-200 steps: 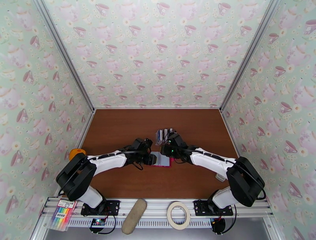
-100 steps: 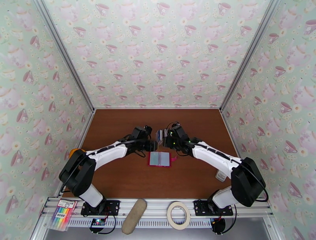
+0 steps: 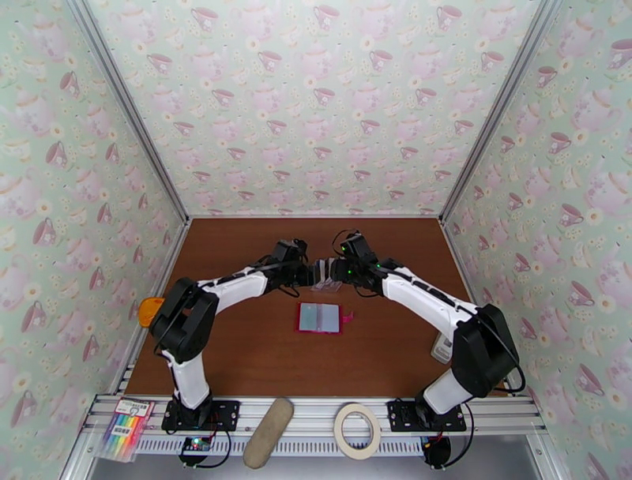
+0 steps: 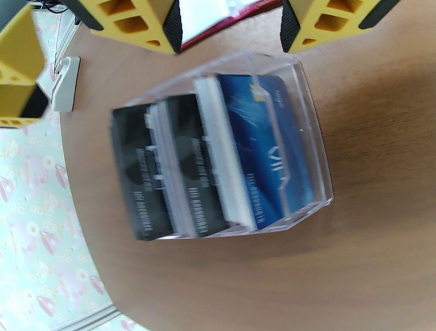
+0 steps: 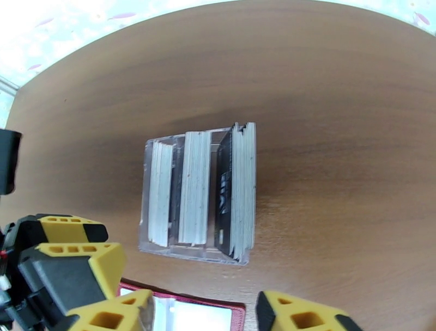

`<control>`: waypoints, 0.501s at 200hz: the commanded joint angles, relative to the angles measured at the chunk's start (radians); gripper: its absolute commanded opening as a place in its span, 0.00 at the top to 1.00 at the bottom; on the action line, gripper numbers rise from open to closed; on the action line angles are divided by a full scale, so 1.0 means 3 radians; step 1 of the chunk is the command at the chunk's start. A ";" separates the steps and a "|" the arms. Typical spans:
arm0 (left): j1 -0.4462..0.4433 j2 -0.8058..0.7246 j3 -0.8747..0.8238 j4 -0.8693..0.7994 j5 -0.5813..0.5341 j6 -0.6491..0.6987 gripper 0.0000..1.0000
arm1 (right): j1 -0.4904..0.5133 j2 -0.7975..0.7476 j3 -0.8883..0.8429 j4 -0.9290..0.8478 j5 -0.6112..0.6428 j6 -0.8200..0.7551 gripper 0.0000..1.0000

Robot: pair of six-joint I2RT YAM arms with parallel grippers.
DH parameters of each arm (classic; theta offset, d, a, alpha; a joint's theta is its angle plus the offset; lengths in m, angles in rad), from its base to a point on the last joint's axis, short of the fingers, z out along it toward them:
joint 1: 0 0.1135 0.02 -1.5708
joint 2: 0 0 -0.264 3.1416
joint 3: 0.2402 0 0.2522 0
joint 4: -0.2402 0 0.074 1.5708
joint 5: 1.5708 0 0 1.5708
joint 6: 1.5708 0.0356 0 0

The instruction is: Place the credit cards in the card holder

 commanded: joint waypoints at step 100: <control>0.0139 0.0420 0.0056 0.0374 0.0478 -0.0214 0.47 | -0.0041 0.0265 0.0305 -0.0278 0.0169 -0.0123 0.54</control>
